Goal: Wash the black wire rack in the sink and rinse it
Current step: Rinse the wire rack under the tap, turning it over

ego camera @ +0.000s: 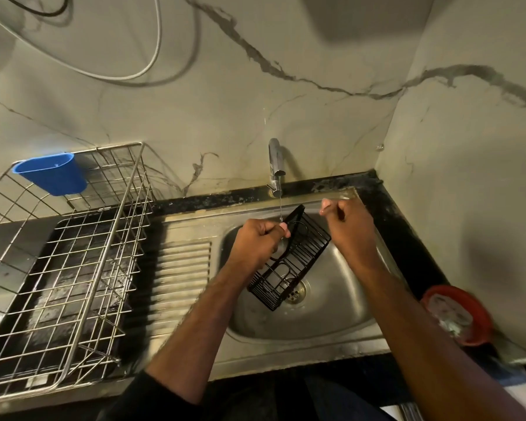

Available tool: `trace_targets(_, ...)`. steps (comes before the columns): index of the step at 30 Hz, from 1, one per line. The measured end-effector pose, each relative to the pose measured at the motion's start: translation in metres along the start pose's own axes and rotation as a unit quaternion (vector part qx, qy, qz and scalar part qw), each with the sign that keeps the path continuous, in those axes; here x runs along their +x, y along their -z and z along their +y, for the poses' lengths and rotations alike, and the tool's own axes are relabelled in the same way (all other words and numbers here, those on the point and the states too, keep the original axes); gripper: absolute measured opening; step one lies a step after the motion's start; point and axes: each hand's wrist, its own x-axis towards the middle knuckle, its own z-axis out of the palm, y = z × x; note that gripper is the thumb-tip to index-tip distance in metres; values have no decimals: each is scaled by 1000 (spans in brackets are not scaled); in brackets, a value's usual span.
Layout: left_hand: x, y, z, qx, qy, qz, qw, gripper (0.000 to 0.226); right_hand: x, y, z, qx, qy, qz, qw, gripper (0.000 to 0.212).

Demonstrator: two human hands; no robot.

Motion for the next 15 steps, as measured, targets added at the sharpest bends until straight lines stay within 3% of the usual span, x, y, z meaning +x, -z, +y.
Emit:
trace_targets(3, 0, 1, 0, 10, -7, -18, 1000, 26, -1, 2, -6, 39, -18, -5, 999, 41)
trace_targets(6, -1, 4, -3, 36, -20, -40, 998, 19, 3, 6, -10, 12, 17, -21, 1000, 41)
trace_targets(9, 1, 8, -3, 28, -26, -60, 997, 17, 12, 8, -14, -37, 84, -110, 990, 26)
trace_targets(11, 7, 8, 0, -21, -13, -62, 998, 19, 22, 1, -11, -16, 100, -186, 977, 32)
trace_targets(13, 11, 5, 2, -67, 17, -42, 997, 22, 28, -12, -3, -8, 71, -218, 973, 37)
trace_targets(15, 11, 3, 2, -118, 60, -19, 991, 25, 27, -25, 6, 8, 13, -201, 980, 42)
